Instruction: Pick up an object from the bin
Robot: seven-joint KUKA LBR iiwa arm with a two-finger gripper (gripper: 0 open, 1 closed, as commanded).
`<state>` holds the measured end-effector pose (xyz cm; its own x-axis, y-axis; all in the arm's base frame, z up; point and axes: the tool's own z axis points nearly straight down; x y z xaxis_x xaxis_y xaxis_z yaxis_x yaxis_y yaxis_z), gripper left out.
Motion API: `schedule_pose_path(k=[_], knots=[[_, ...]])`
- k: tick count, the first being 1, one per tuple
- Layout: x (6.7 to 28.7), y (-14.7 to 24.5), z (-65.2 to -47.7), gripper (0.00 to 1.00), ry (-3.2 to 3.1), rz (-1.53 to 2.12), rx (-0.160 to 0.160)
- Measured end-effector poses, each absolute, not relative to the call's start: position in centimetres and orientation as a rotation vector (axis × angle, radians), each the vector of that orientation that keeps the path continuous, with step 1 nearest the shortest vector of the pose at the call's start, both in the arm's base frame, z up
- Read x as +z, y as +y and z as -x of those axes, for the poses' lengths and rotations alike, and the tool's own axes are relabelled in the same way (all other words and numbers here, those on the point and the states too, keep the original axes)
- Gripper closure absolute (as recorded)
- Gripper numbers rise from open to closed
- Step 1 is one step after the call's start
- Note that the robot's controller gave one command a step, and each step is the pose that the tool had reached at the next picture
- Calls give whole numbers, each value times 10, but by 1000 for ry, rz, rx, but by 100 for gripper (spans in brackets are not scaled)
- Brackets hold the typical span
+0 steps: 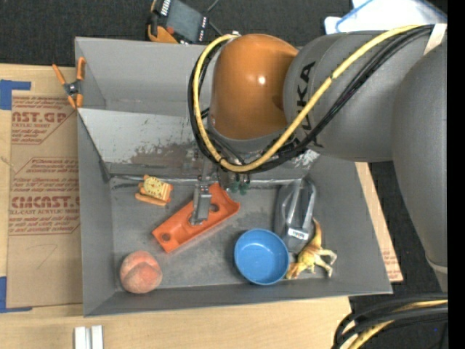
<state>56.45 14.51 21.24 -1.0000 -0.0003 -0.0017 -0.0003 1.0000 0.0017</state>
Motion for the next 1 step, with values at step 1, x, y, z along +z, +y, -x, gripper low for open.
schedule_pose_path(k=[1], knots=[[212, 145, -565, 0, 3140, 1, 3]])
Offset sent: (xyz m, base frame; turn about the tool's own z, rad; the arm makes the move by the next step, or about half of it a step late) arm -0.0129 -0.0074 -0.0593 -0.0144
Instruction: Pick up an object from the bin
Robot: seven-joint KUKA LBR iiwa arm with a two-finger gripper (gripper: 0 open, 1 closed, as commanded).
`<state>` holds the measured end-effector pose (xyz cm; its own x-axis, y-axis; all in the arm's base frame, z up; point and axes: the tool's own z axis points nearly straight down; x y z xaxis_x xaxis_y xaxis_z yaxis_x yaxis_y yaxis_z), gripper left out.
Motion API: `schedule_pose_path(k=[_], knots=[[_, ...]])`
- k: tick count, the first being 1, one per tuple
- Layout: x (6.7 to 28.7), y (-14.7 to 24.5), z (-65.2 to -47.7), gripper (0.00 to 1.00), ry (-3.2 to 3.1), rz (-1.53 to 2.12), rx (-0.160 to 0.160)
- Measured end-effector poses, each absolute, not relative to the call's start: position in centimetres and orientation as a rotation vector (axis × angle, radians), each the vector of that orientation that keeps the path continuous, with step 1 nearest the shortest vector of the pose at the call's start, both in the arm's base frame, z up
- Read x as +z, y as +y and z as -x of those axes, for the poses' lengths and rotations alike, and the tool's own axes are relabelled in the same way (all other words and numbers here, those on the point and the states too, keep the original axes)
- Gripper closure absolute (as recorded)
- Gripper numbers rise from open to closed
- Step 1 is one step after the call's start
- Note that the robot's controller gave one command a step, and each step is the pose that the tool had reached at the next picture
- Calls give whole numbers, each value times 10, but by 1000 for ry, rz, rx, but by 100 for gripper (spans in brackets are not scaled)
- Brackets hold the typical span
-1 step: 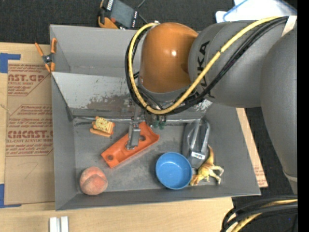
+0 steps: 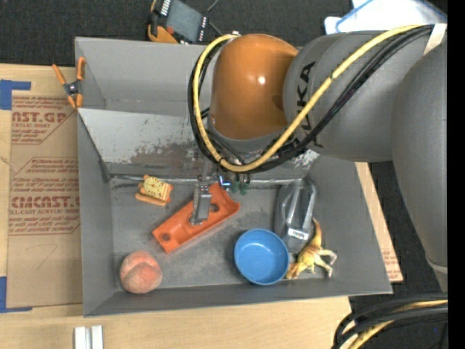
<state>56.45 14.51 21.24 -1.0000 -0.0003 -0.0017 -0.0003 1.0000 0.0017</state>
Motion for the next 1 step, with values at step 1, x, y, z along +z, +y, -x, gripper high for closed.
schedule_pose_path(k=[1], knots=[[205, 145, -564, 0, 3131, 5, 6]])
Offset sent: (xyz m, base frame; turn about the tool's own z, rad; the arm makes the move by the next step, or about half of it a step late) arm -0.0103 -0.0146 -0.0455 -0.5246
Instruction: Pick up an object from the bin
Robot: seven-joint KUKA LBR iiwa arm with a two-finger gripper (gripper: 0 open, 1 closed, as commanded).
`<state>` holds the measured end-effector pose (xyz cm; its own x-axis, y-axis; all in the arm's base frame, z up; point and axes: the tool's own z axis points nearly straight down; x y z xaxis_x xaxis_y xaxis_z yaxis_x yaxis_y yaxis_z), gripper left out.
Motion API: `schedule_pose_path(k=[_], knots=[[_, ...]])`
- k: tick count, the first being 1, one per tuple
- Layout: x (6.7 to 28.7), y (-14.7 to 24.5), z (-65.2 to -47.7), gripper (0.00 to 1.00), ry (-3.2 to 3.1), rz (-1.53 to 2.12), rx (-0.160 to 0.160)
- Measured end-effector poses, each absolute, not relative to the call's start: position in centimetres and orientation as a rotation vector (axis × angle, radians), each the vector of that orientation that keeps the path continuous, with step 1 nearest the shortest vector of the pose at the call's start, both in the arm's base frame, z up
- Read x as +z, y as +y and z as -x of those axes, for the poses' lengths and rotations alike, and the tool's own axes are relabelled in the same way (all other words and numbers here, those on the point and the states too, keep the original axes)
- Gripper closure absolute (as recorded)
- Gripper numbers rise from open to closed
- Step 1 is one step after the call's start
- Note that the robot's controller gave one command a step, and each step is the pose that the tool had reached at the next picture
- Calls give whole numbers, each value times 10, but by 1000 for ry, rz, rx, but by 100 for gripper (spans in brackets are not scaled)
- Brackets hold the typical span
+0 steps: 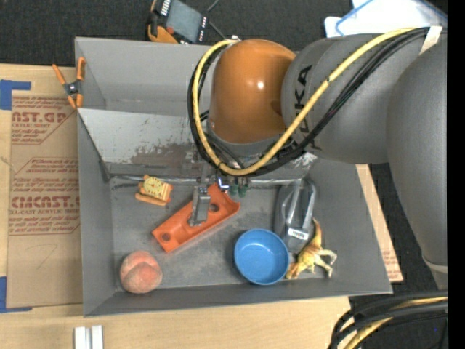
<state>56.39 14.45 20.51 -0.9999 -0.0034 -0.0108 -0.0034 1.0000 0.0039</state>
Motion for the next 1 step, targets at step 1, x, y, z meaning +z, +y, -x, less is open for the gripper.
schedule_pose_path(k=[1], knots=[[173, 136, -556, 0, 3063, 657, 1]])
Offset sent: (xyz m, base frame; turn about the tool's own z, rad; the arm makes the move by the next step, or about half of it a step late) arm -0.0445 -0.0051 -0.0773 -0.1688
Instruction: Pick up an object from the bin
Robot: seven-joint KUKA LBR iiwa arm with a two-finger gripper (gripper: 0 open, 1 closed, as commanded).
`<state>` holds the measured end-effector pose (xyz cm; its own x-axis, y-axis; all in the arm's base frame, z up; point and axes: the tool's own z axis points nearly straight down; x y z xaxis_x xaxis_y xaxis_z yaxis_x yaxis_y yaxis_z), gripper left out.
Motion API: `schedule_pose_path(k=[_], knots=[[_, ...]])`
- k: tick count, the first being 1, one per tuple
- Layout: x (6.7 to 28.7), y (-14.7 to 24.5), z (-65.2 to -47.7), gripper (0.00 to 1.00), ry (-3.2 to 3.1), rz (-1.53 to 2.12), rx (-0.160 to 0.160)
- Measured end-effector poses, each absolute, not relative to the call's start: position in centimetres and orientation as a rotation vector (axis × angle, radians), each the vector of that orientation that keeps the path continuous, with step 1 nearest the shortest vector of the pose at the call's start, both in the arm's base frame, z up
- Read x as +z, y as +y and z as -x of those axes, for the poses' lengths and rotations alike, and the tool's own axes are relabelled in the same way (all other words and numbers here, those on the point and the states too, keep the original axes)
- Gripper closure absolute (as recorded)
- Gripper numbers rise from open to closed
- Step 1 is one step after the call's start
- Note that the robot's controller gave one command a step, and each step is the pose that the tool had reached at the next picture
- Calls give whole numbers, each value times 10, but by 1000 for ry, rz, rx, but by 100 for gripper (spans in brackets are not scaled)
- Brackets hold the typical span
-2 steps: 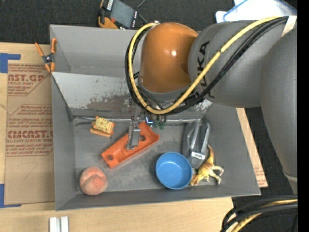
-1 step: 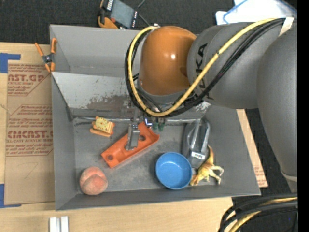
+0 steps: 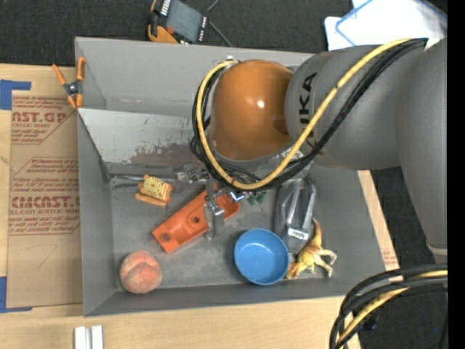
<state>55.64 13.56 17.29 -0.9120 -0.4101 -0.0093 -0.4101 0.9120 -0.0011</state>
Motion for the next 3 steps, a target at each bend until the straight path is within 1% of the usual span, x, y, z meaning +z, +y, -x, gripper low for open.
schedule_pose_path(k=[1, 2, 3], knots=[[142, 138, -532, 0, 3105, 432, 4], [136, 137, -525, 0, 3123, 282, 5], [67, 111, -578, 0, 3079, 577, 5]])
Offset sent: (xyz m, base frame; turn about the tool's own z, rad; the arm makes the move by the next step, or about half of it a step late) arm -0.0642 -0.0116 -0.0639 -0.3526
